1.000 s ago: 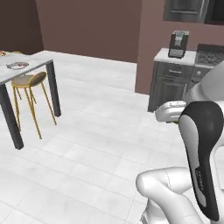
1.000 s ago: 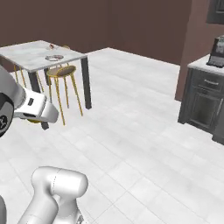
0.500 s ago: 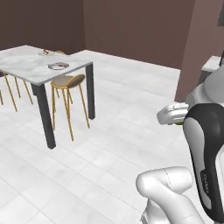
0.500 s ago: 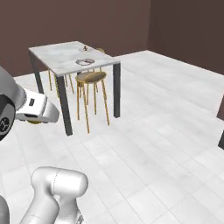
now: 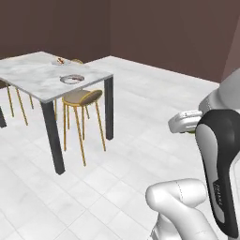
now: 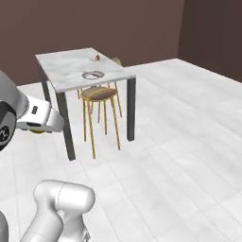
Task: Pick up the pear and orange from the fridge and place one fruit on each plate on the dining counter.
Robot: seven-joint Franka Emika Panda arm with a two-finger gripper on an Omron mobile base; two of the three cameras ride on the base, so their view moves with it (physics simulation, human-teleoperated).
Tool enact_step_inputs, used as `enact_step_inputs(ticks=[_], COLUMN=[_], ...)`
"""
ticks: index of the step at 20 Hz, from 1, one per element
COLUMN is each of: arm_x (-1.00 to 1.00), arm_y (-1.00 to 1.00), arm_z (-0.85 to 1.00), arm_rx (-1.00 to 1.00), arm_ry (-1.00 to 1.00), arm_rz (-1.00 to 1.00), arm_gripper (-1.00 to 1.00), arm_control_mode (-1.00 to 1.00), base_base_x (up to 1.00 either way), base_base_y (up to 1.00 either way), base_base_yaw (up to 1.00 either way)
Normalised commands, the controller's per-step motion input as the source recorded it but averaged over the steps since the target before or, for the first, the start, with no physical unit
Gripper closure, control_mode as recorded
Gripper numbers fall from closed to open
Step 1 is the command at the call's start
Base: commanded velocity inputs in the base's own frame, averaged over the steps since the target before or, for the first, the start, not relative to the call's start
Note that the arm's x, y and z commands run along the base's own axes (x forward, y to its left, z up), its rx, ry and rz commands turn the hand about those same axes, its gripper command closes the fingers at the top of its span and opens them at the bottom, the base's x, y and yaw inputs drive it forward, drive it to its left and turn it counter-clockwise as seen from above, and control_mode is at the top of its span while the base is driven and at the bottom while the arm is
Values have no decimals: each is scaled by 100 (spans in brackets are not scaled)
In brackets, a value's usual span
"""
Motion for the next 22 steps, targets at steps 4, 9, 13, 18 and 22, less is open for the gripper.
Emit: enact_step_inputs(ticks=[4,9,13,18,22], arm_x=[0,0,0,0,0], arm_y=[0,0,0,0,0], arm_z=[0,0,0,0,0], arm_rx=[0,0,0,0,0], arm_ry=[0,0,0,0,0], arm_rz=[0,0,0,0,0], arm_gripper=[100,100,100,100,100], arm_control_mode=[100,100,100,100,100], base_base_x=[100,100,100,100,100], base_base_y=[-26,-16,-4,-15,-25], base_base_yaw=[33,38,44,39,18])
